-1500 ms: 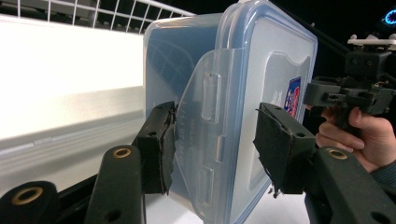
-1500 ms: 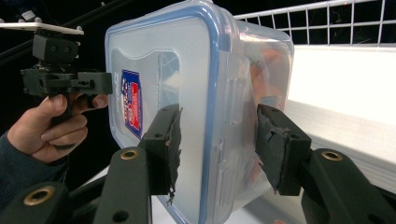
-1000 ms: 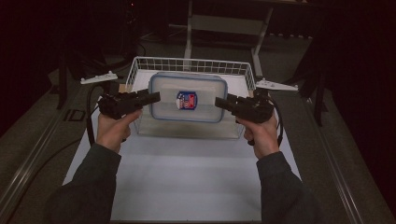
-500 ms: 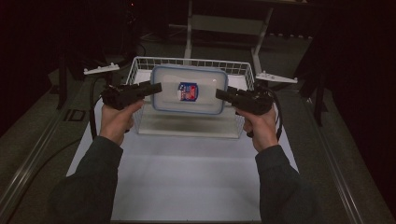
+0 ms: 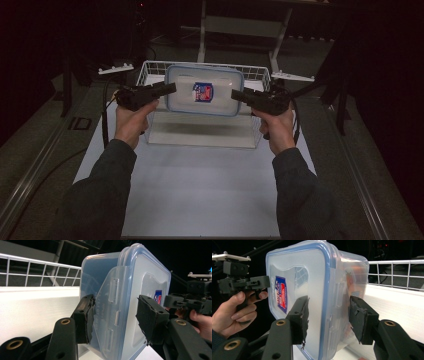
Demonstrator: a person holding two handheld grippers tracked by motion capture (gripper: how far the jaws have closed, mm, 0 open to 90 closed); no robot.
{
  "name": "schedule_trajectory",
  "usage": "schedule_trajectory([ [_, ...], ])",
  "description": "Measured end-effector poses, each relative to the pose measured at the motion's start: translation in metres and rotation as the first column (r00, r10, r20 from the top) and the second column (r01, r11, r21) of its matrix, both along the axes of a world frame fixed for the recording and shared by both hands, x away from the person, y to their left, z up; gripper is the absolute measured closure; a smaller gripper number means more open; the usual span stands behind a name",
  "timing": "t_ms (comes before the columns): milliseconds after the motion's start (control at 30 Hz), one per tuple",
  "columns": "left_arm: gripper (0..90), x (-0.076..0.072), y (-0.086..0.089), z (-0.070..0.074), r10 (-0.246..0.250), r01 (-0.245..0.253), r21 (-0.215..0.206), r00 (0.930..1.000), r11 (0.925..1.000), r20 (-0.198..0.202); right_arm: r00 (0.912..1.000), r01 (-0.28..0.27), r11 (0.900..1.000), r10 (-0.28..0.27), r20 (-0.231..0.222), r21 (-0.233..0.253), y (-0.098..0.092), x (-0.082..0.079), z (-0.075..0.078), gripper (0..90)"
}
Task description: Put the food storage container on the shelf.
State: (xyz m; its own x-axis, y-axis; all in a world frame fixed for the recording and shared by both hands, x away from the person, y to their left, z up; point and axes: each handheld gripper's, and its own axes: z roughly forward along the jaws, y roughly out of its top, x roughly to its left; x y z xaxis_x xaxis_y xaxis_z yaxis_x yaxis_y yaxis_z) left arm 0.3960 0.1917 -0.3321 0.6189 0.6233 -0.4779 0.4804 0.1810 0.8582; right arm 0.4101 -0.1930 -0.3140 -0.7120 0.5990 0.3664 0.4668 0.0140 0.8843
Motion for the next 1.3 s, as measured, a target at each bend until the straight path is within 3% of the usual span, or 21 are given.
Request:
schedule_trajectory([
  [200, 48.8, 0.008, 0.002, -0.006, 0.016, -0.016, -0.016, 0.9996, 0.9997, -0.022, 0.9998, 0.016, 1.000, -0.016, -0.015, -0.003, 0.004, 0.007, -0.005, 50.9],
  [367, 48.8, 0.014, 0.003, -0.007, 0.028, -0.032, -0.059, 0.9976, 0.9978, -0.063, 0.9988, 0.028, 0.999, -0.027, -0.041, 0.030, 0.004, 0.012, -0.007, 50.6],
  [500, 48.6, 0.017, 0.000, -0.007, 0.058, -0.063, -0.069, 0.9959, 0.9957, -0.070, 0.9974, 0.041, 0.998, -0.038, -0.062, 0.051, 0.004, 0.016, -0.008, 50.0],
  [800, 47.1, 0.020, -0.004, -0.010, 0.108, -0.110, -0.042, 0.9932, 0.9930, -0.043, 0.9954, 0.070, 0.997, -0.067, -0.067, 0.030, 0.006, 0.019, -0.012, 46.4],
  [867, 45.3, 0.021, -0.006, -0.012, 0.126, -0.127, -0.015, 0.9907, 0.9918, -0.053, 0.9944, 0.080, 0.997, -0.080, -0.068, 0.001, 0.007, 0.020, -0.013, 50.0],
  [900, 43.2, 0.022, -0.007, -0.013, 0.134, -0.134, -0.006, 0.9892, 0.9909, -0.061, 0.9937, 0.084, 0.996, -0.086, -0.071, -0.025, 0.010, 0.021, -0.014, 44.7],
  [933, 44.2, 0.021, -0.006, -0.014, 0.135, -0.136, -0.003, 0.9893, 0.9907, -0.055, 0.9916, 0.109, 0.994, -0.110, -0.068, -0.024, 0.012, 0.022, -0.016, 44.5],
  [967, 48.3, 0.022, -0.006, -0.015, 0.140, -0.140, 0.005, 0.9887, 0.9901, -0.053, 0.9889, 0.126, 0.992, -0.125, -0.080, 0.006, 0.011, 0.023, -0.016, 44.1],
  [1033, 46.6, 0.021, -0.006, -0.014, 0.162, -0.161, 0.019, 0.9858, 0.9868, -0.046, 0.9871, 0.139, 0.990, -0.135, -0.086, 0.034, 0.012, 0.024, -0.016, 41.7],
  [1167, 47.0, 0.018, -0.004, -0.012, 0.194, -0.192, 0.046, 0.9806, 0.9802, -0.029, 0.9892, 0.143, 0.990, -0.143, -0.029, -0.022, 0.016, 0.019, -0.015, 40.3],
  [1300, 46.7, 0.011, 0.000, -0.008, 0.172, -0.171, 0.081, 0.9851, 0.9820, -0.008, 0.9880, 0.154, 0.979, -0.151, 0.031, -0.132, 0.019, 0.010, -0.011, 40.8],
])
